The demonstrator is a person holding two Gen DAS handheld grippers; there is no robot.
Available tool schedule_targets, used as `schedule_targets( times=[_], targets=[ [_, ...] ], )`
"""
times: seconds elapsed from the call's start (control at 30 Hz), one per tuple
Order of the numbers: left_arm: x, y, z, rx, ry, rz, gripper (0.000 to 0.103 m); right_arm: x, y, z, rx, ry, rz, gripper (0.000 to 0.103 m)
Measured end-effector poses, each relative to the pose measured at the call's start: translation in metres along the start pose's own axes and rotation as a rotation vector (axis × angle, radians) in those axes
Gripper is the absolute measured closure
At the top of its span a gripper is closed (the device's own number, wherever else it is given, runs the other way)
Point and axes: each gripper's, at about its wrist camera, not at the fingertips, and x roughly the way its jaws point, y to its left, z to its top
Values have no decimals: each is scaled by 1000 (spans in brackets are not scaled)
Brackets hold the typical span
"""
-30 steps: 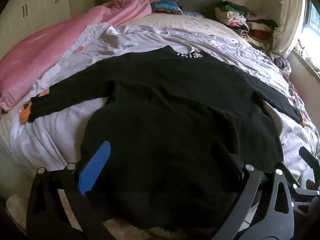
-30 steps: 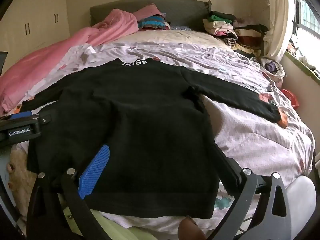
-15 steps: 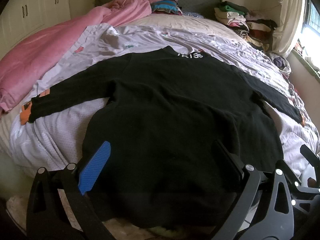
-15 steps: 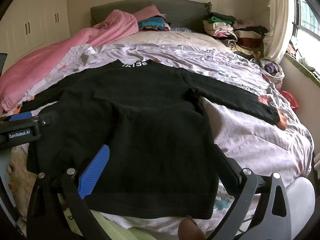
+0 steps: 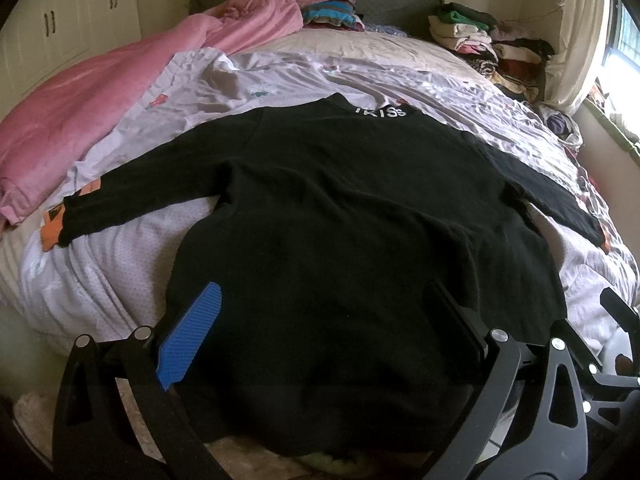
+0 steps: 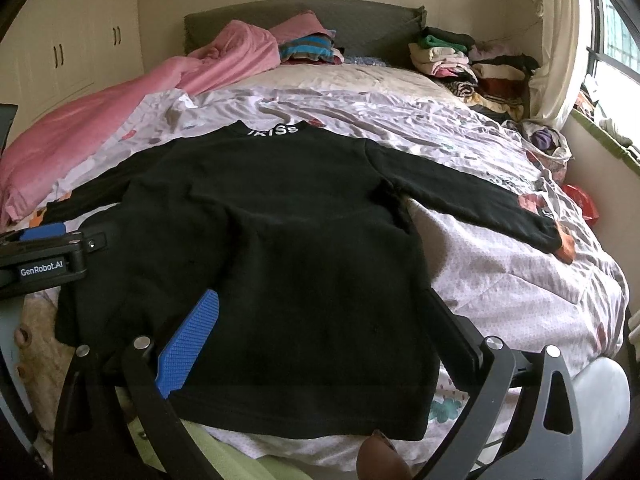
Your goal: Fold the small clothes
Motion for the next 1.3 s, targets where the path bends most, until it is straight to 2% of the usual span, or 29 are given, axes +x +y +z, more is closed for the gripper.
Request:
schedule_targets(
  times=[1.3],
  targets=[
    [-6, -2, 0, 4, -12, 5, 9, -1, -1, 2, 16, -16, 0, 4]
  ],
)
